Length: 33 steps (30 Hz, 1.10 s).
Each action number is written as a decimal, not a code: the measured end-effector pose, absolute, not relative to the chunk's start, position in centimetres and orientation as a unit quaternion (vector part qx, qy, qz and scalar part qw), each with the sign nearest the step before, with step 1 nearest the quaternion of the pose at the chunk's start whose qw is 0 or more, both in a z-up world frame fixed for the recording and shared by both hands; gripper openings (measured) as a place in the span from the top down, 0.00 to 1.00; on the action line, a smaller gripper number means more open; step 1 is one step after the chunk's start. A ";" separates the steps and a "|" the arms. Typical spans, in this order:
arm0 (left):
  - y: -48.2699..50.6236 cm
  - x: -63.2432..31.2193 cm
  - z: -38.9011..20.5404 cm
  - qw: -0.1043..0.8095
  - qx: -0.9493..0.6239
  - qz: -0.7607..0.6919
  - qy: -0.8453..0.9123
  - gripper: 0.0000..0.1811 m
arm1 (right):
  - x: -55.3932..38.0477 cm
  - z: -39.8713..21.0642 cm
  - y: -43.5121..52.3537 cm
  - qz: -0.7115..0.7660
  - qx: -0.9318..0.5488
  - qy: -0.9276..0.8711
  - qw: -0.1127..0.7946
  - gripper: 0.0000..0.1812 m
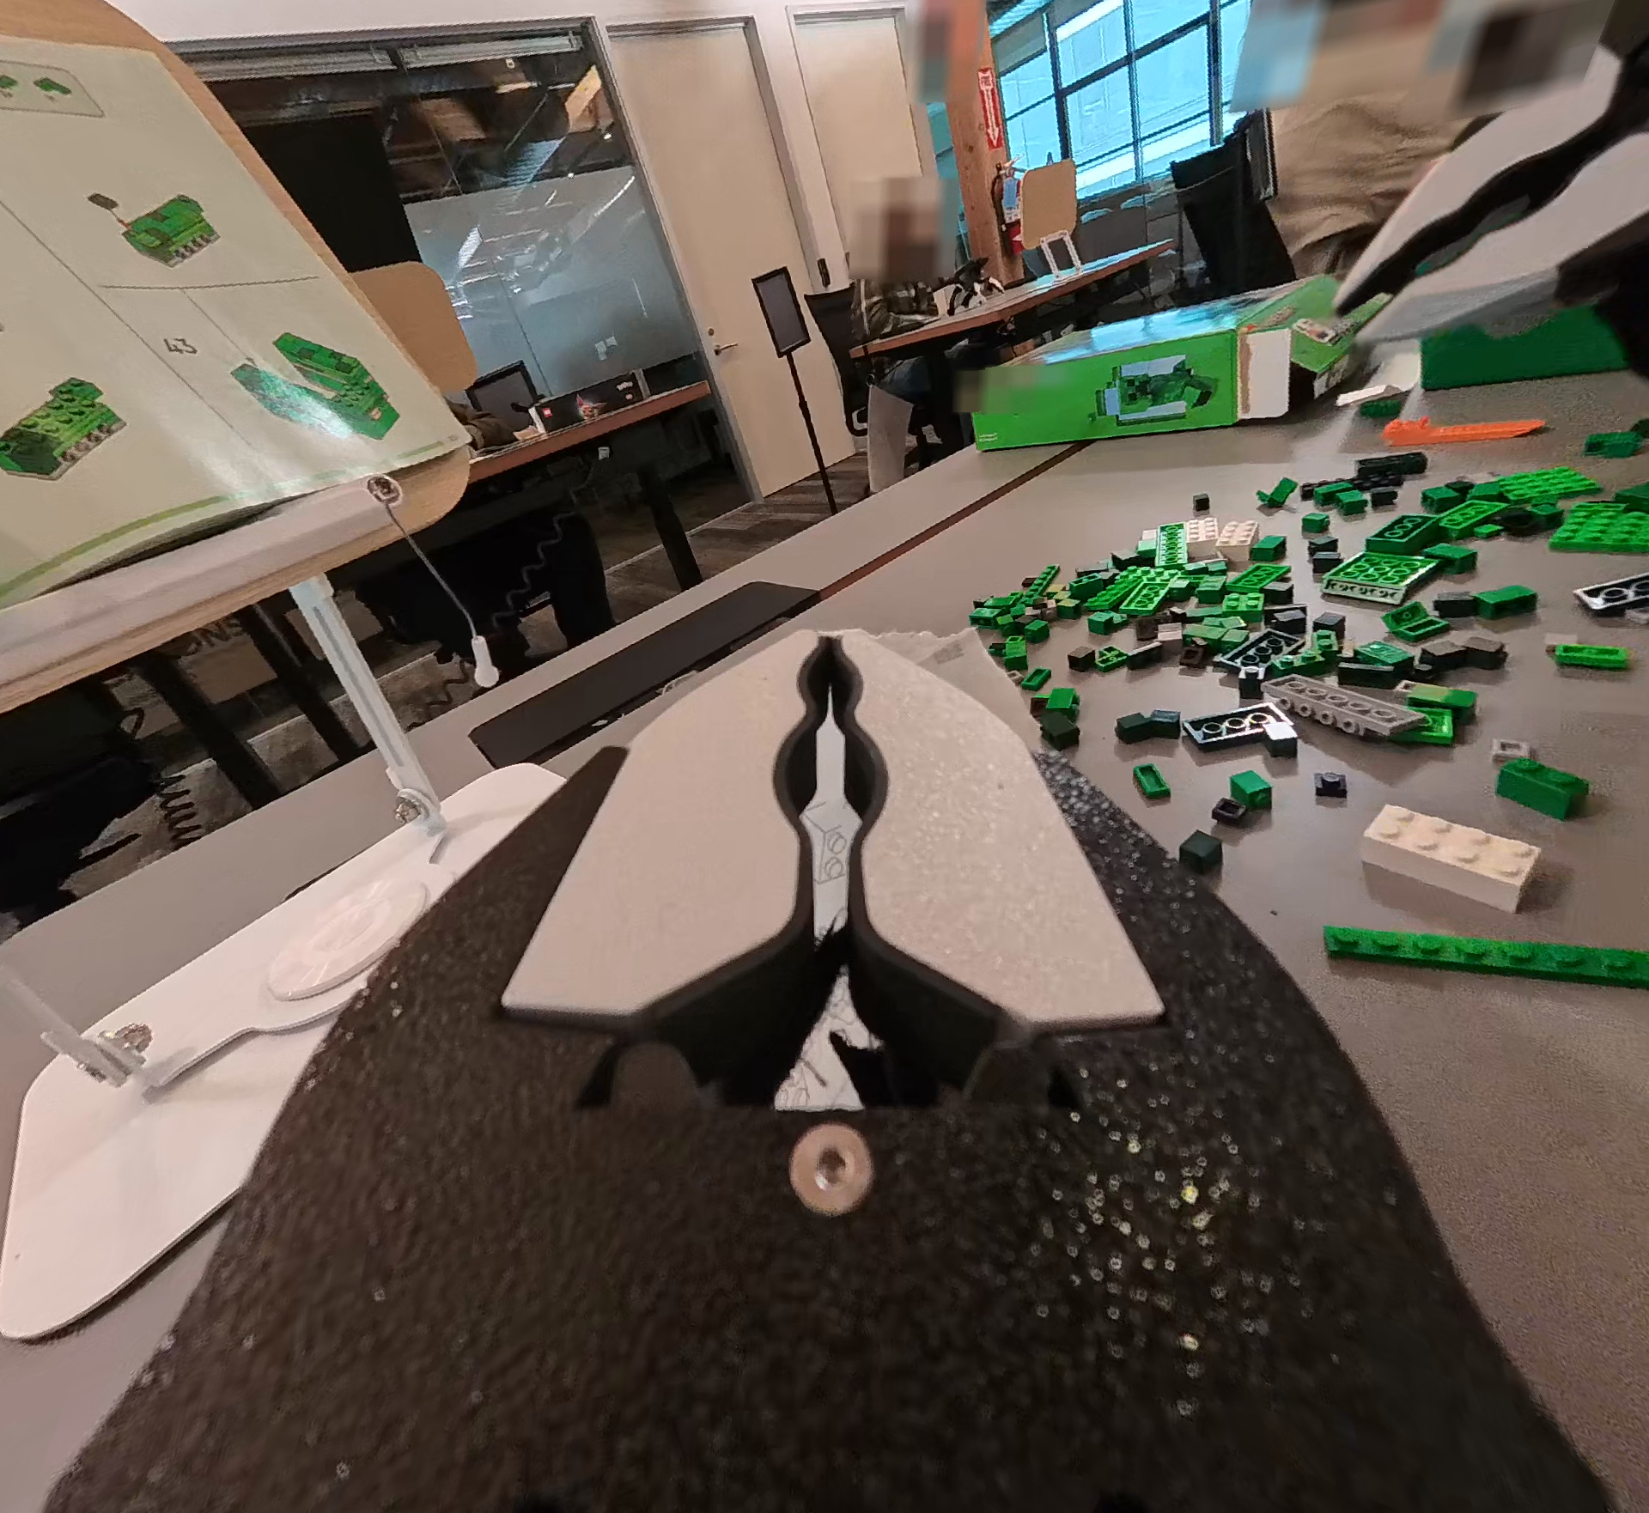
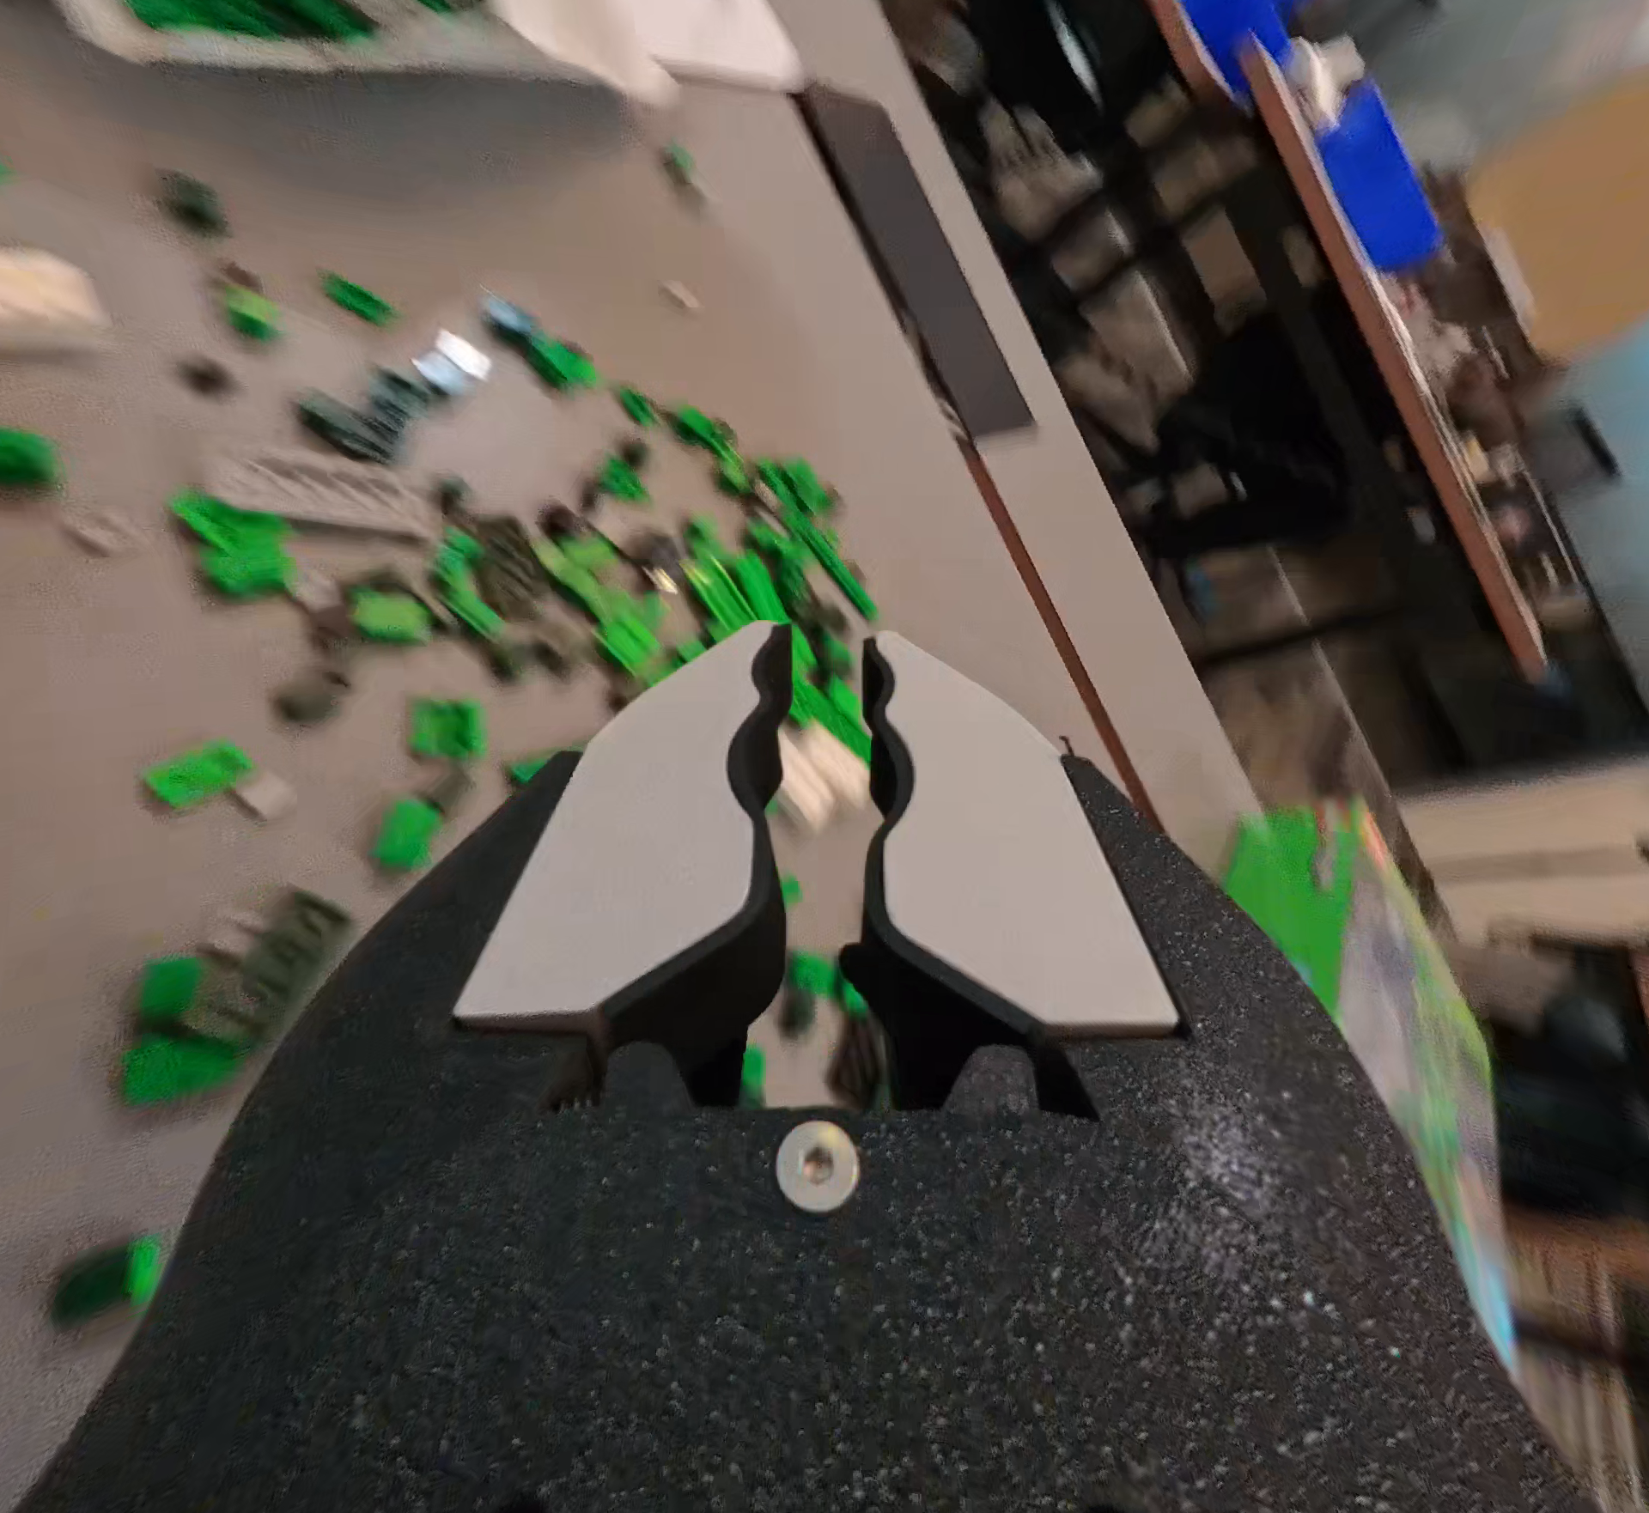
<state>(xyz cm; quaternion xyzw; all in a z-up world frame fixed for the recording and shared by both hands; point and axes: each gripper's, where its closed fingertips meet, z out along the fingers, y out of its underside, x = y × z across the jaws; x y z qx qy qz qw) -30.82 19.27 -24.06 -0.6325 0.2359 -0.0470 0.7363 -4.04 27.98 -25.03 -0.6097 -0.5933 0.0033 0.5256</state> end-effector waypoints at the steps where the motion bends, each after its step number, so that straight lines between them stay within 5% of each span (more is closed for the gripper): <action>1: 19.3 -30.8 -24.1 0.736 -0.633 -0.046 0.237 1.00 | -1.5 -25.3 28.9 -0.009 -0.637 -0.564 0.526 0.93; 20: 19.5 -30.8 -24.5 0.732 -0.636 -0.059 0.239 1.00 | 21.6 -33.4 24.8 -0.004 -0.924 -0.302 0.235 0.93; 33: 19.4 -30.5 -24.7 0.730 -0.635 -0.063 0.245 1.00 | 16.8 -31.7 26.4 0.079 -0.876 -0.343 0.330 0.95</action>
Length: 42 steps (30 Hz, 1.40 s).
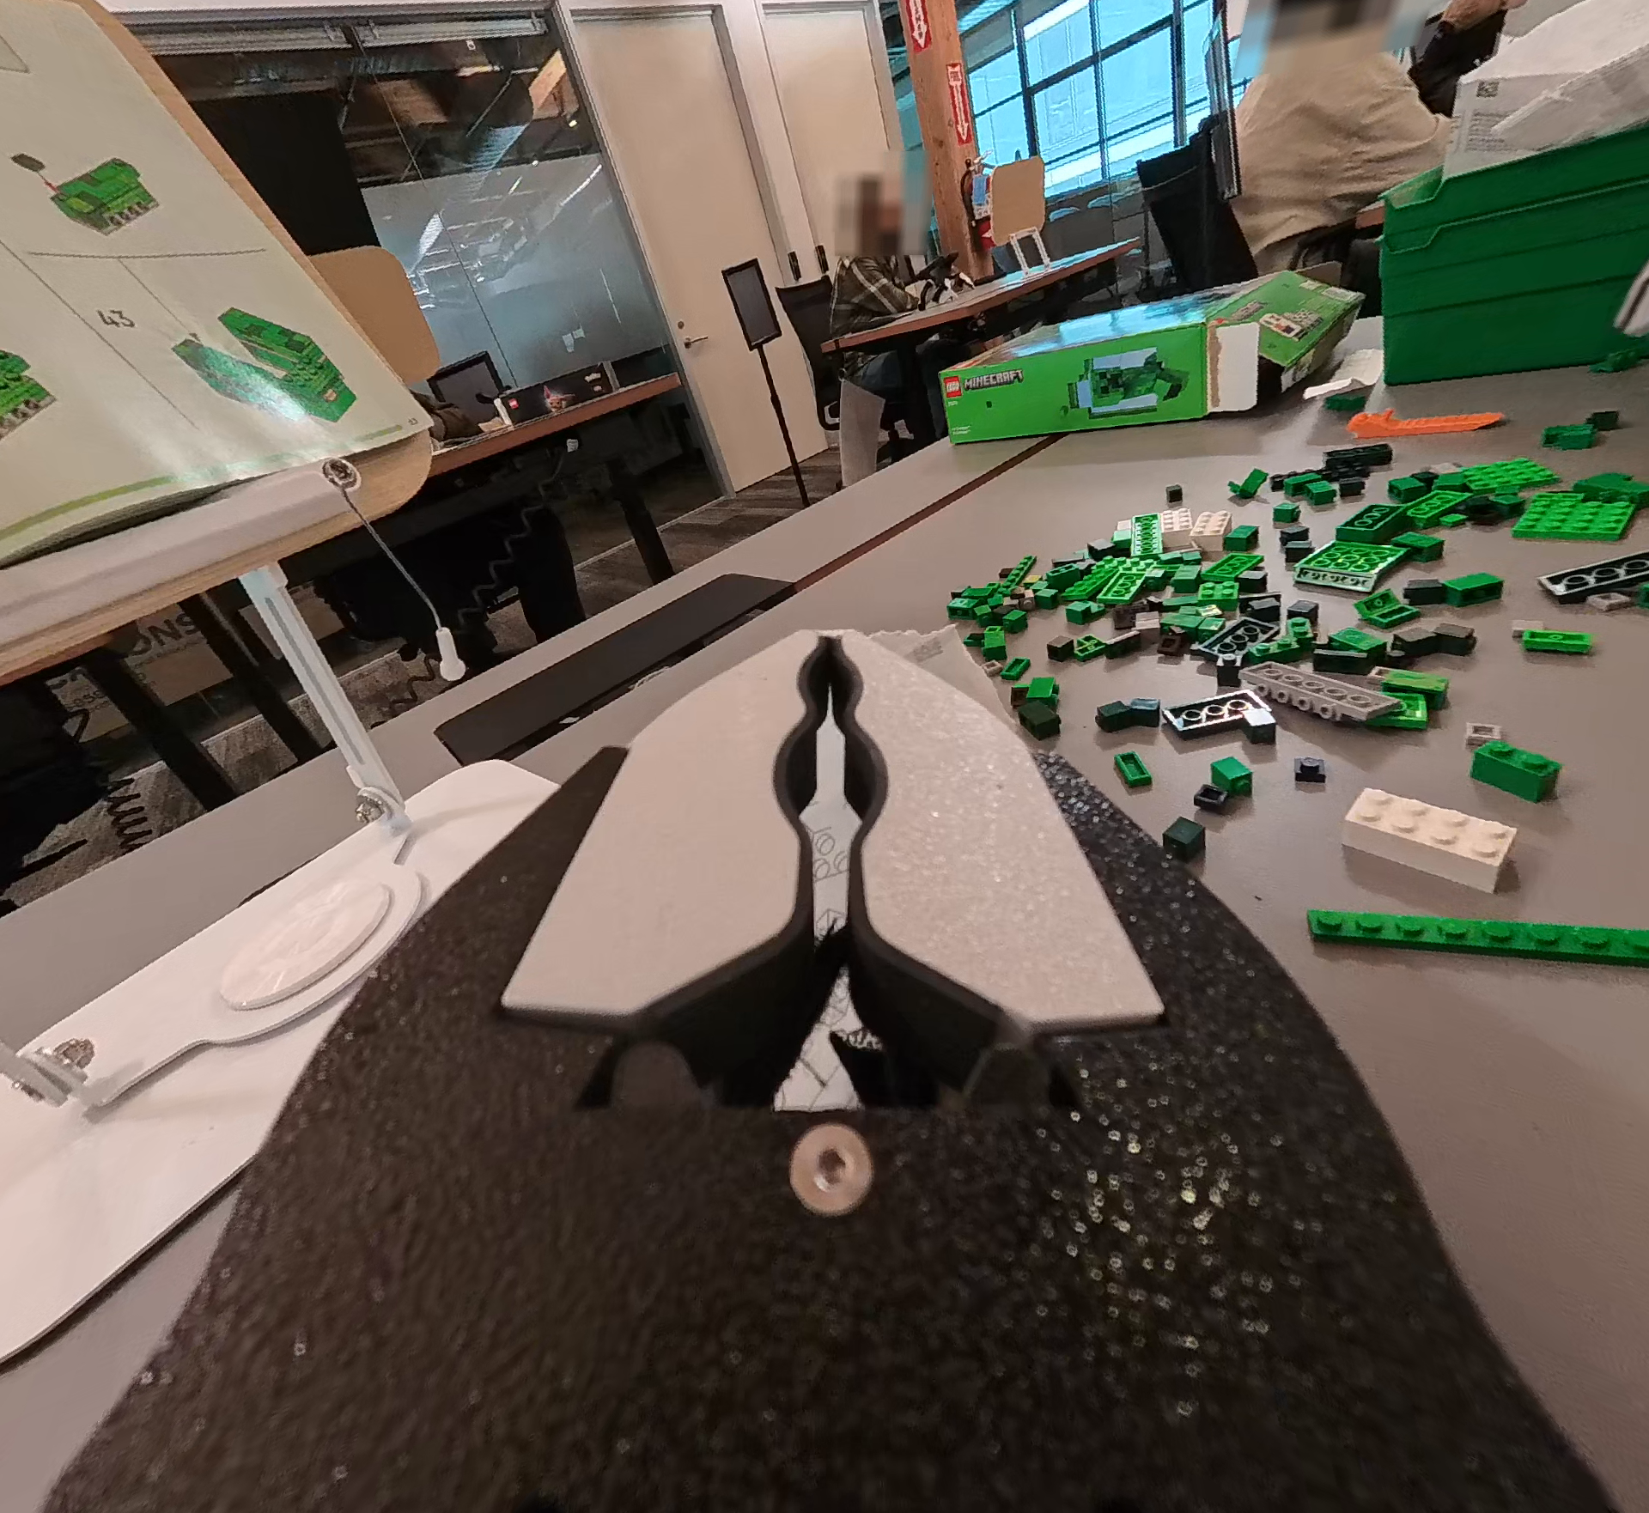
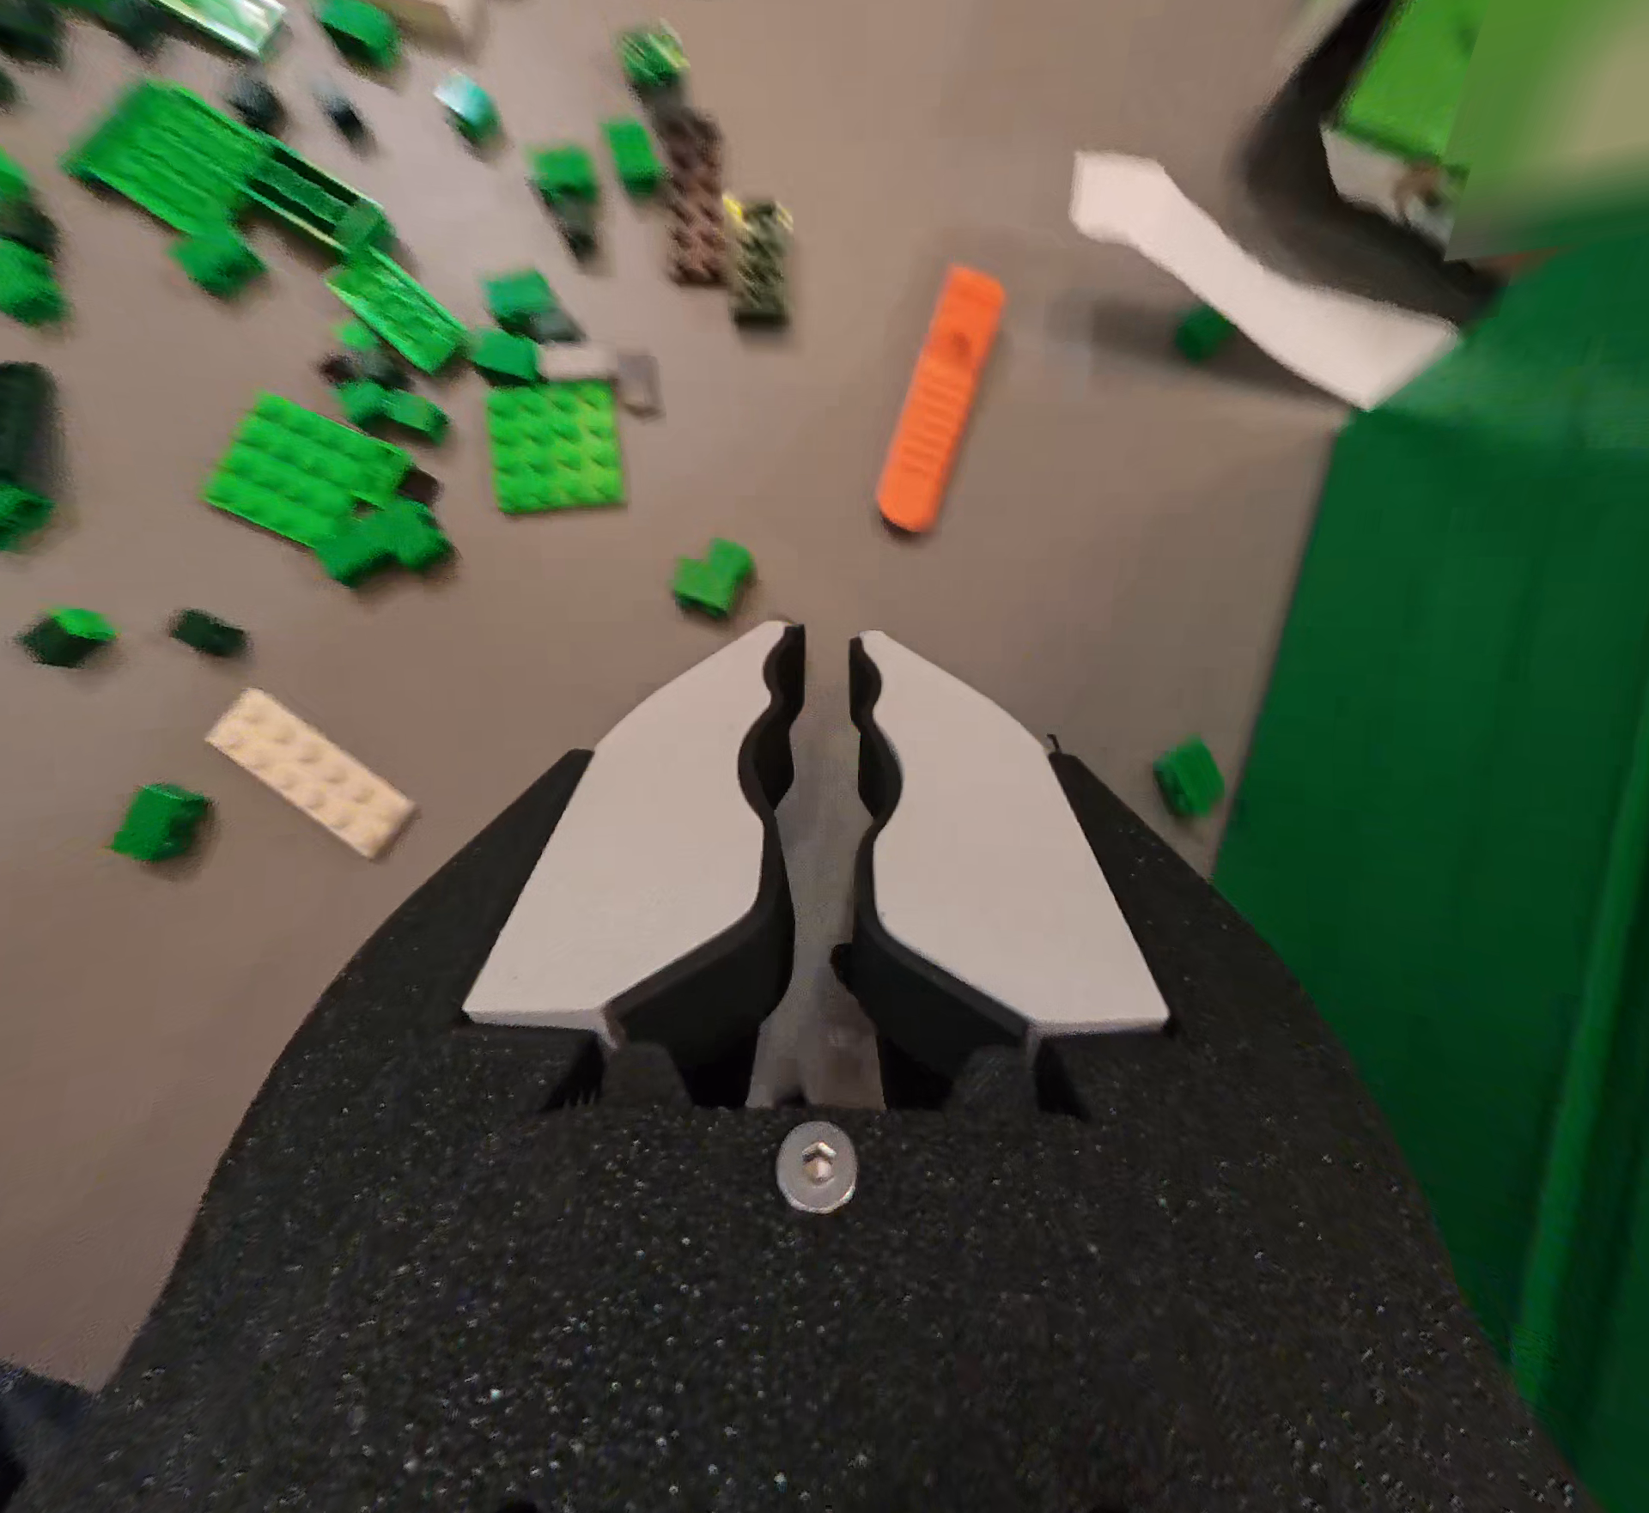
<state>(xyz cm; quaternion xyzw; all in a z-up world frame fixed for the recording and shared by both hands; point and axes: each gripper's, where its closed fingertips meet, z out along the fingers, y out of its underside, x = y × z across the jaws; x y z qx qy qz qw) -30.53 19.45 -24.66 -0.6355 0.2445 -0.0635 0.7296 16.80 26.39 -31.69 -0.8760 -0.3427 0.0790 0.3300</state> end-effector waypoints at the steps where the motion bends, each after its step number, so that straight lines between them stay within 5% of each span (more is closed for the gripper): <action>1: 19.4 -30.5 -24.7 0.729 -0.636 -0.065 0.245 1.00 | 15.4 -31.4 26.3 0.097 -0.860 -0.370 0.339 0.95; 13: 19.4 -30.5 -24.7 0.729 -0.635 -0.065 0.247 1.00 | 4.1 -30.5 24.9 0.191 -0.666 -0.550 0.465 0.99; 34: 19.5 -30.0 -25.1 0.724 -0.636 -0.073 0.257 1.00 | 6.6 -34.7 21.9 0.266 -0.714 -0.546 0.349 0.86; 42: 19.5 -30.1 -25.1 0.724 -0.636 -0.072 0.257 1.00 | 4.8 -28.9 27.3 0.036 -0.609 -0.512 0.604 0.83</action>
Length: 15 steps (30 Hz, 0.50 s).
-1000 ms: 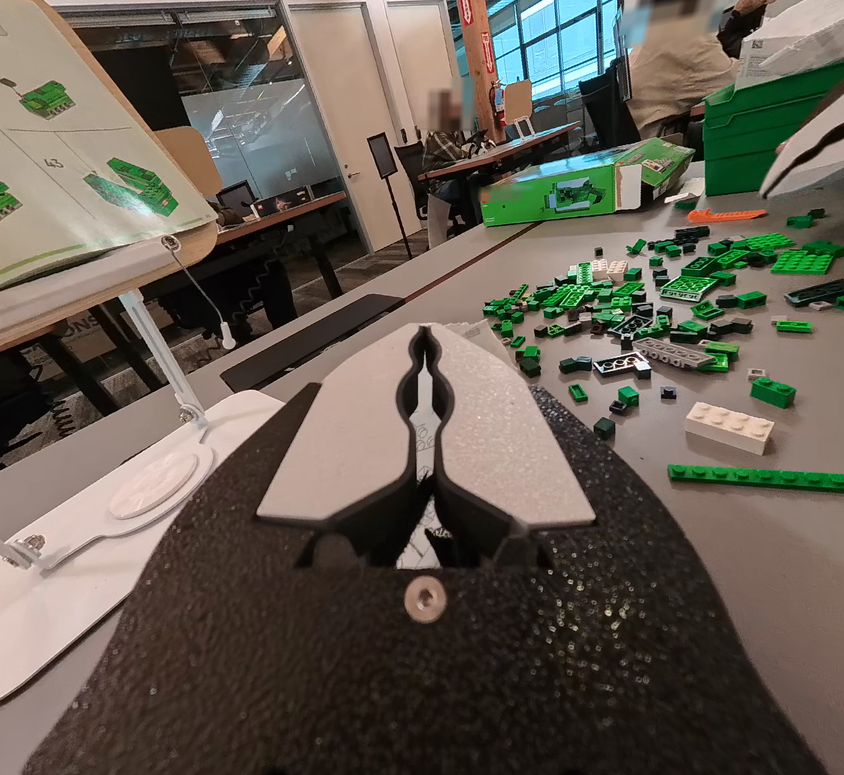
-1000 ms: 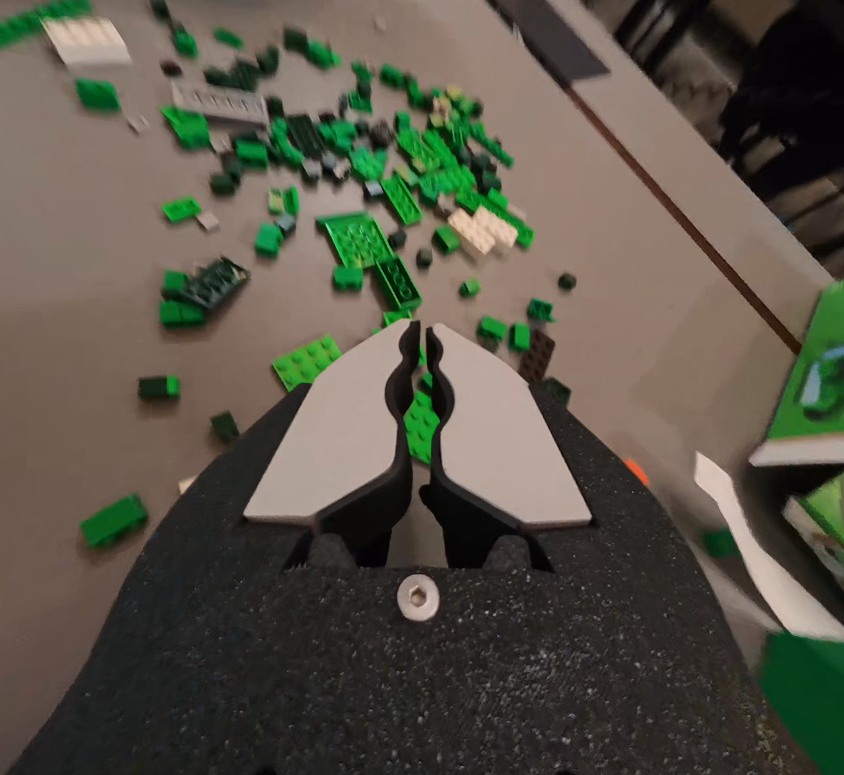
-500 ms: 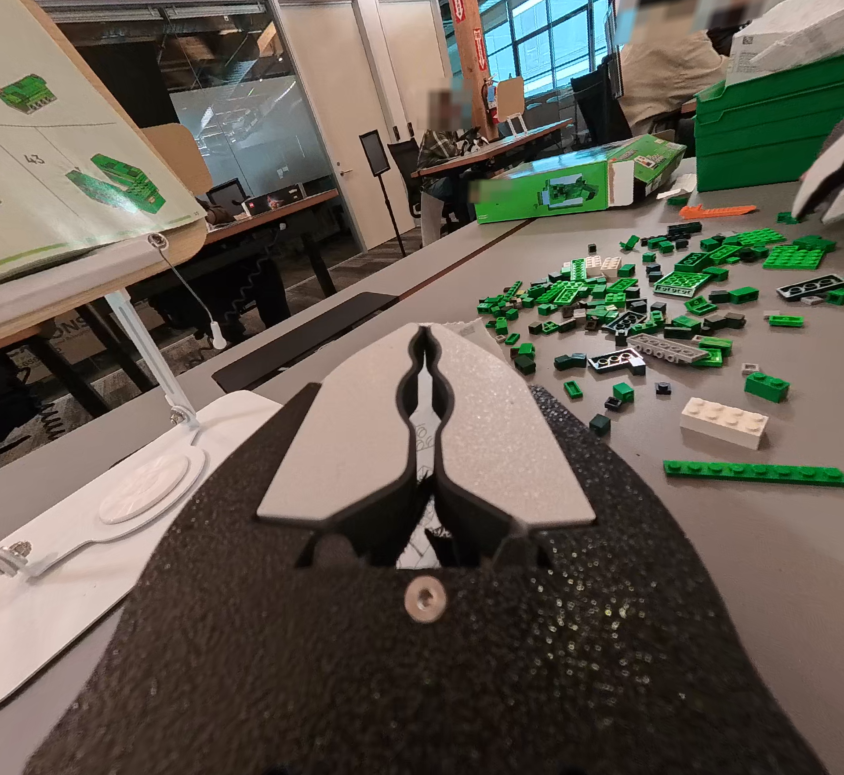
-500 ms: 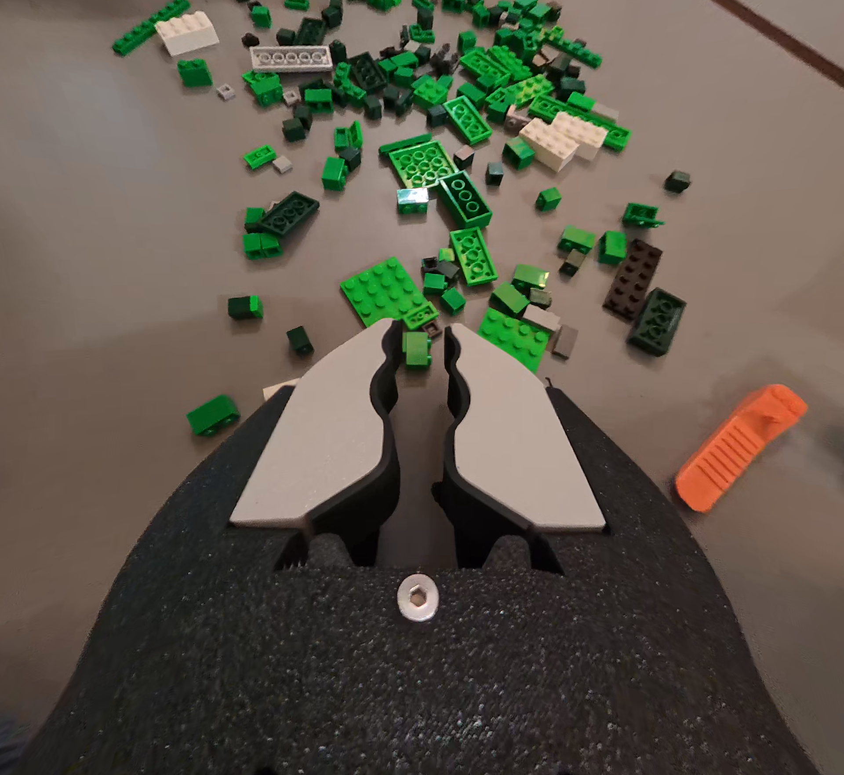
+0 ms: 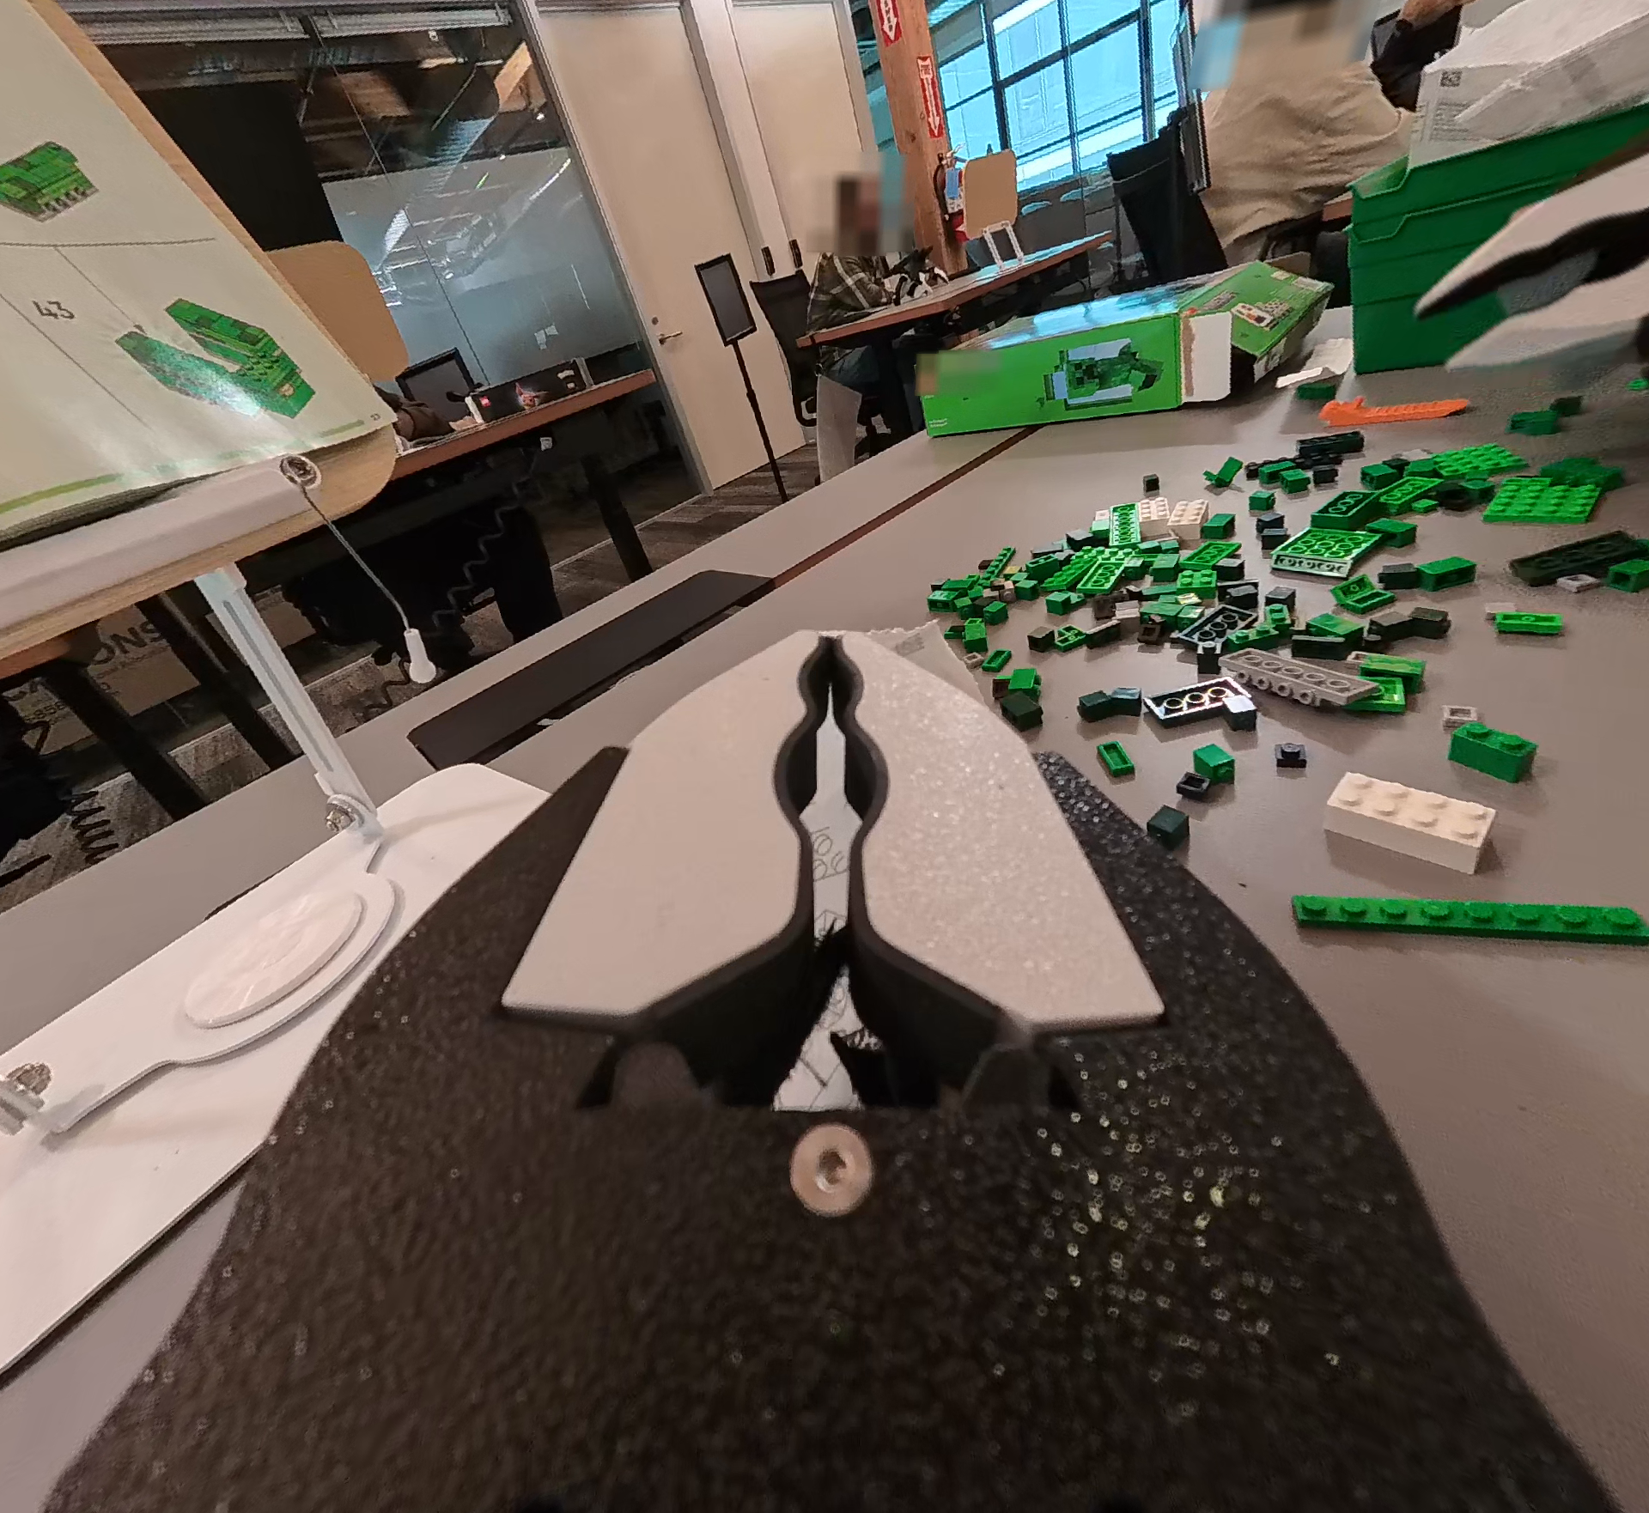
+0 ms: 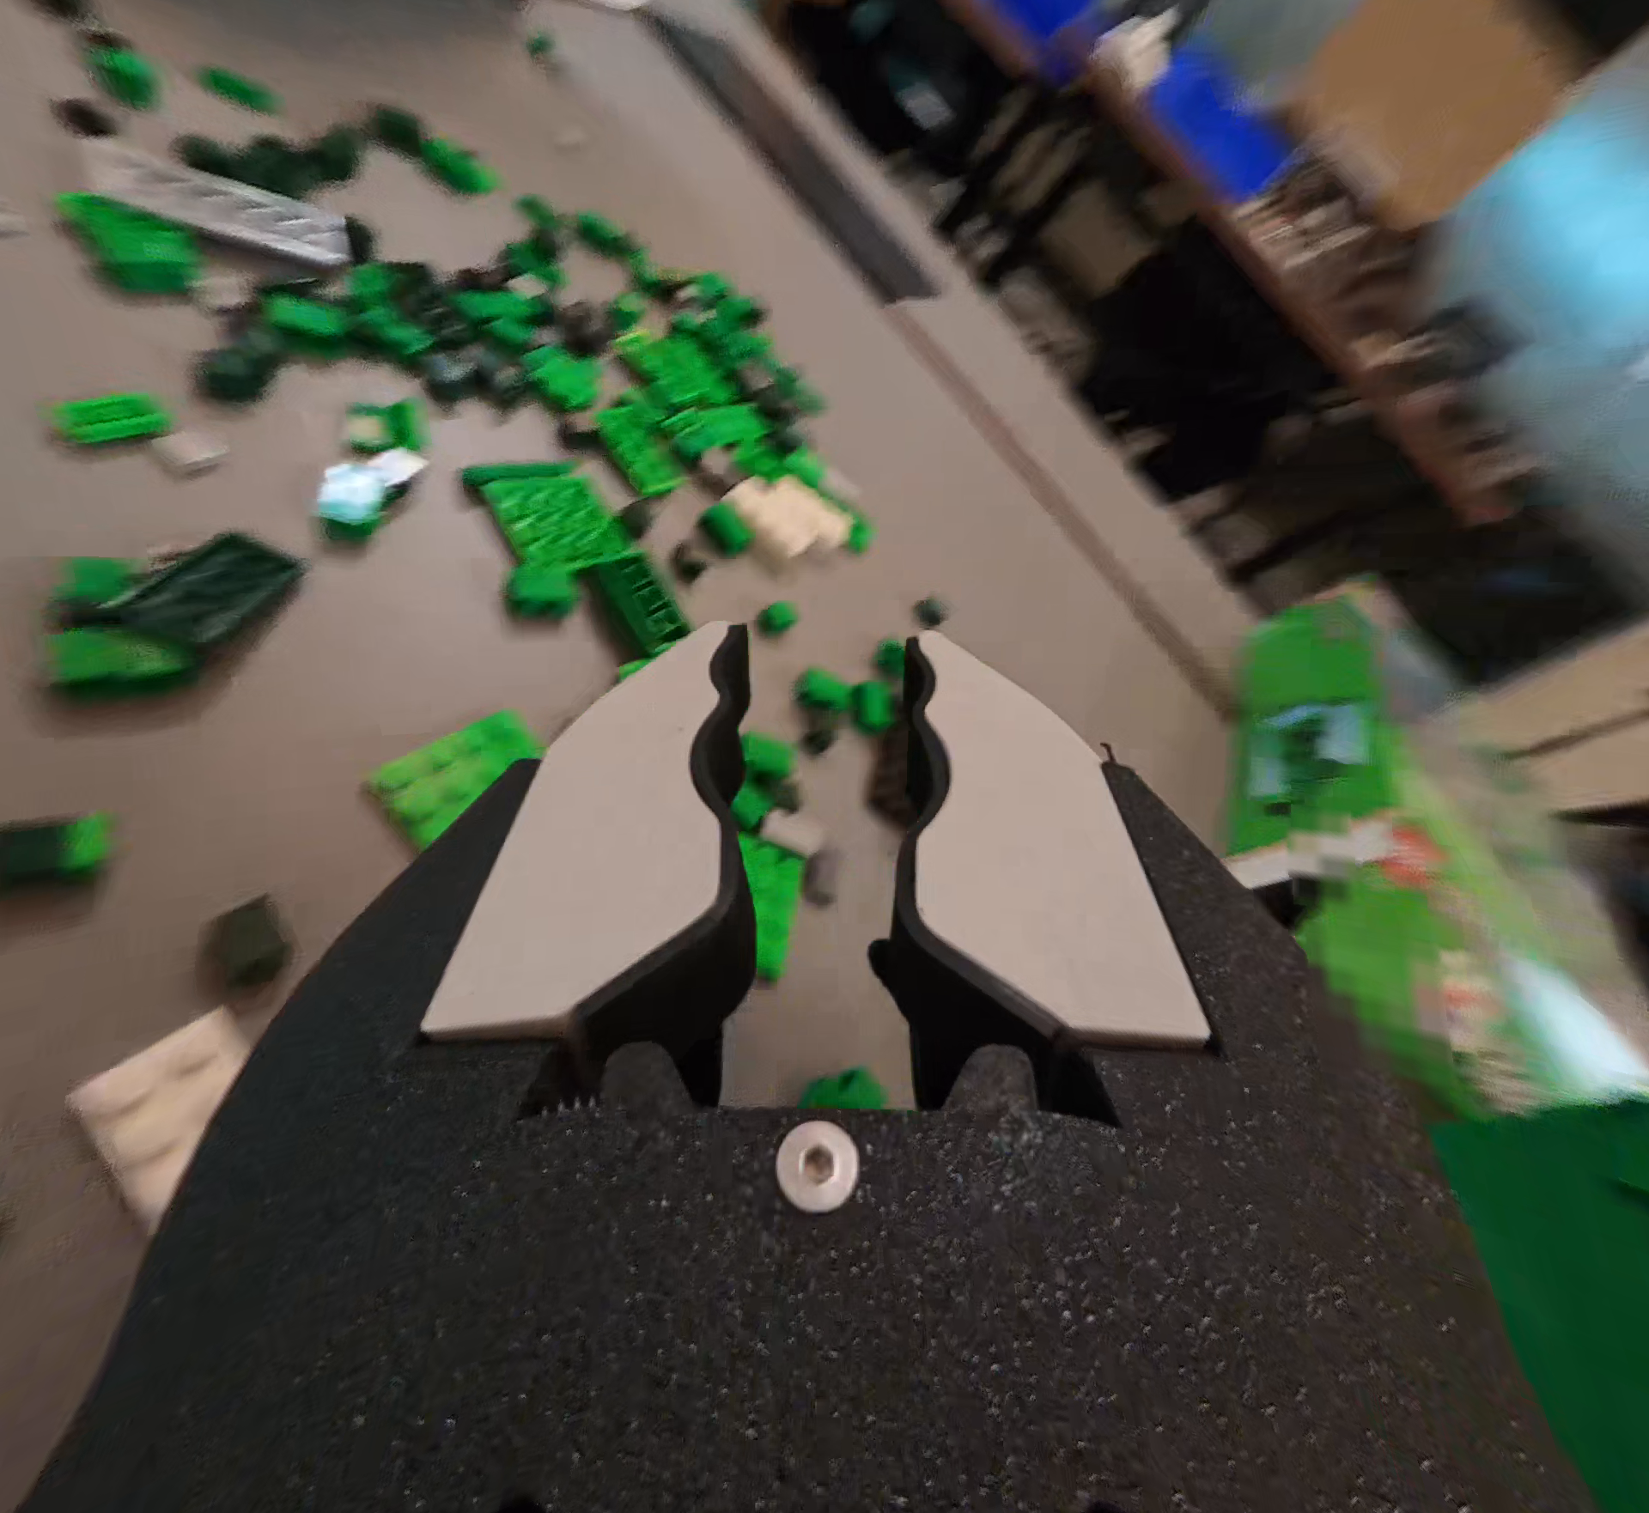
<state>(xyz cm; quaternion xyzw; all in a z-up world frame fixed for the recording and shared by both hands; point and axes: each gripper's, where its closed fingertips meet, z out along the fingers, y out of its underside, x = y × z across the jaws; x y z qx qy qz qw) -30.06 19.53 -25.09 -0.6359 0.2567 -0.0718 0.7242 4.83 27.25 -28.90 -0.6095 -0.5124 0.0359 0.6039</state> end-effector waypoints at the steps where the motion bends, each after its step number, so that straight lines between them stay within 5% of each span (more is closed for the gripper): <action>1: 19.5 -30.1 -25.1 0.724 -0.636 -0.071 0.257 1.00 | 4.6 -28.2 27.4 0.016 -0.596 -0.506 0.624 0.85; 15: 19.5 -30.2 -25.1 0.726 -0.635 -0.076 0.252 1.00 | 8.8 -24.1 29.5 -0.102 -0.553 -0.345 0.751 0.95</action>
